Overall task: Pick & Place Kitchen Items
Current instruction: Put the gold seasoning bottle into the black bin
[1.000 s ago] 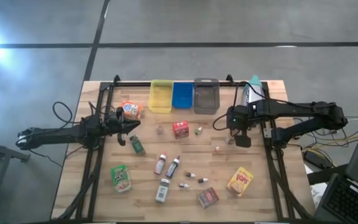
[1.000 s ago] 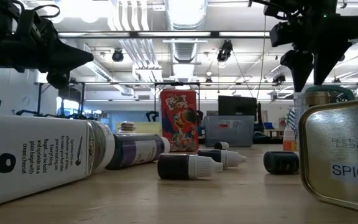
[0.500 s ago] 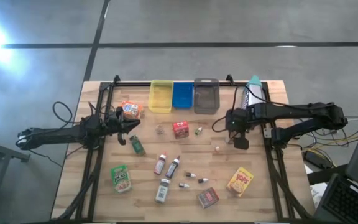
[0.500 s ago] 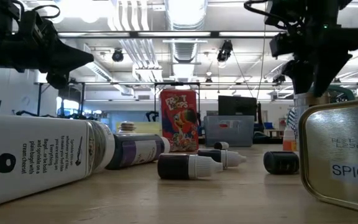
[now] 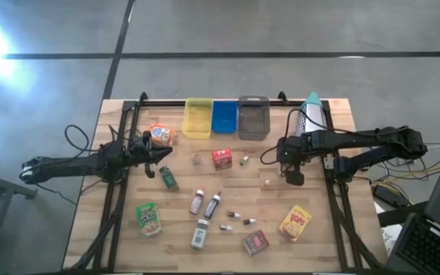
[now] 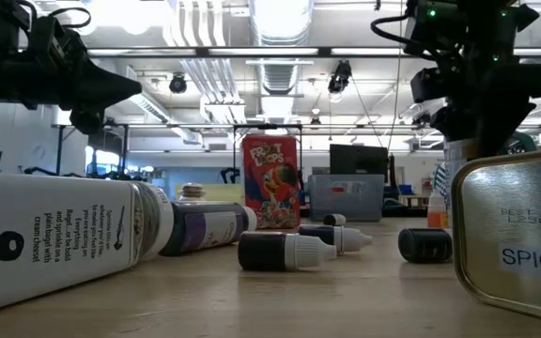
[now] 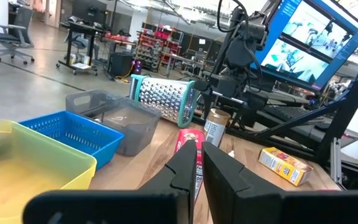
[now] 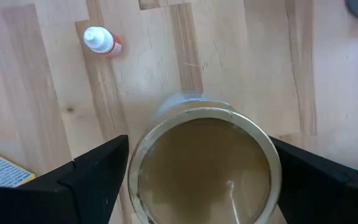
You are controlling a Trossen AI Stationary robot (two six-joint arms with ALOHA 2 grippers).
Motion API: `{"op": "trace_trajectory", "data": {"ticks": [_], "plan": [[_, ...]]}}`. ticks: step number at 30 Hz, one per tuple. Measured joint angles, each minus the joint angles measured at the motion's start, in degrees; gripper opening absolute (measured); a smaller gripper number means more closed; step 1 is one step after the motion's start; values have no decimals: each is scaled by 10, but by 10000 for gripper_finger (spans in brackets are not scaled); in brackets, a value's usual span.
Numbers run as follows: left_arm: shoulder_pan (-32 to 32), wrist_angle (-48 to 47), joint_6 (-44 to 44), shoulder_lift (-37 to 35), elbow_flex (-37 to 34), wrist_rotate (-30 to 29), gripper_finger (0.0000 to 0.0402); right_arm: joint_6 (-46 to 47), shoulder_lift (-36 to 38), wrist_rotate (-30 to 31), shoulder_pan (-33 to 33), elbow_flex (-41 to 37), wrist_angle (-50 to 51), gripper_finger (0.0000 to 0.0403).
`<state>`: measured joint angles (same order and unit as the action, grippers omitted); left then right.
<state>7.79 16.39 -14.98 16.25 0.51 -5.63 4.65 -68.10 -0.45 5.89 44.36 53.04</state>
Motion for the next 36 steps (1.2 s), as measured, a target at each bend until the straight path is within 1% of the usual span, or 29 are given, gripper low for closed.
{"op": "trace_trajectory", "data": {"ticks": [15,18,25,33,36], "plan": [[0,-7,0,0,0,0,30,-8,0,1,0,1,-4,282],[0,-7,0,0,0,0,30,-8,0,1,0,1,-4,282],[0,-5,0,0,0,0,30,-8,0,2,0,1,-4,302],[0,-5,0,0,0,0,30,-8,0,4,0,1,-4,275],[0,-5,0,0,0,0,30,-8,0,4,0,1,-4,277]]}}
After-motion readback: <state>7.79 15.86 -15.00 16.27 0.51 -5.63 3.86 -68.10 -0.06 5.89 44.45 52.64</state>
